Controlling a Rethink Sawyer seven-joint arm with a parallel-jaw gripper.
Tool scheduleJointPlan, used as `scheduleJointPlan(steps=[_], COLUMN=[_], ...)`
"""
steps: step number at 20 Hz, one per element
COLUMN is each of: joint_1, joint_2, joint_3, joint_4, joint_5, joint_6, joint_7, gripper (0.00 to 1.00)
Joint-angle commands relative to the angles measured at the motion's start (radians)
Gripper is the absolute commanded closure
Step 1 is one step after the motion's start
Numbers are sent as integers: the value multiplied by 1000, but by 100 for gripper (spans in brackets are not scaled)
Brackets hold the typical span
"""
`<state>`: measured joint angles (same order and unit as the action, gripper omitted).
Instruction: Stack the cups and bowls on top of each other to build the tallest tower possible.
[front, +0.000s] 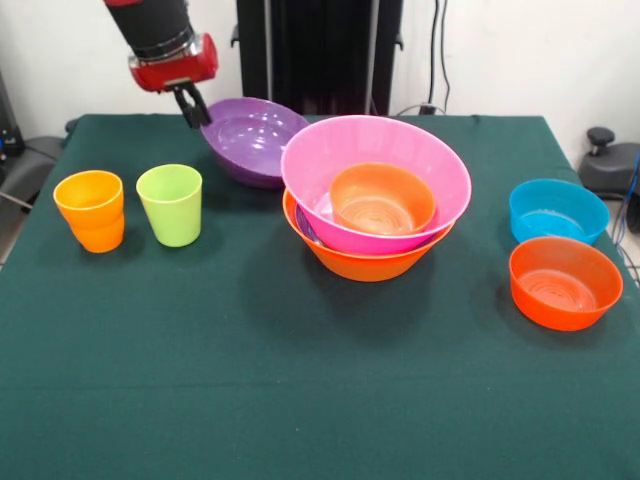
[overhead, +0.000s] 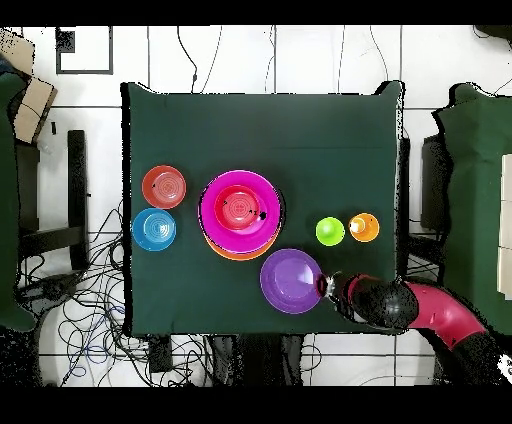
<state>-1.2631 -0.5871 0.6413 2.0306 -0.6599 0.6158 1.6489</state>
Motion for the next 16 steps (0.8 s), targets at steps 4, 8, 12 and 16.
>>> scheduleJointPlan(steps=[4, 8, 12, 16], joint_1=[-1, -12, -19, -29], joint_2=[-96, -93, -91, -133], joint_3=[84, 92, 103, 128], joint_4=[24, 21, 14, 28], joint_5=[107, 118, 126, 158], joint_6=[180, 197, 217, 256], joint_7=[-128, -136, -139, -142], gripper=[100, 100, 100, 100])
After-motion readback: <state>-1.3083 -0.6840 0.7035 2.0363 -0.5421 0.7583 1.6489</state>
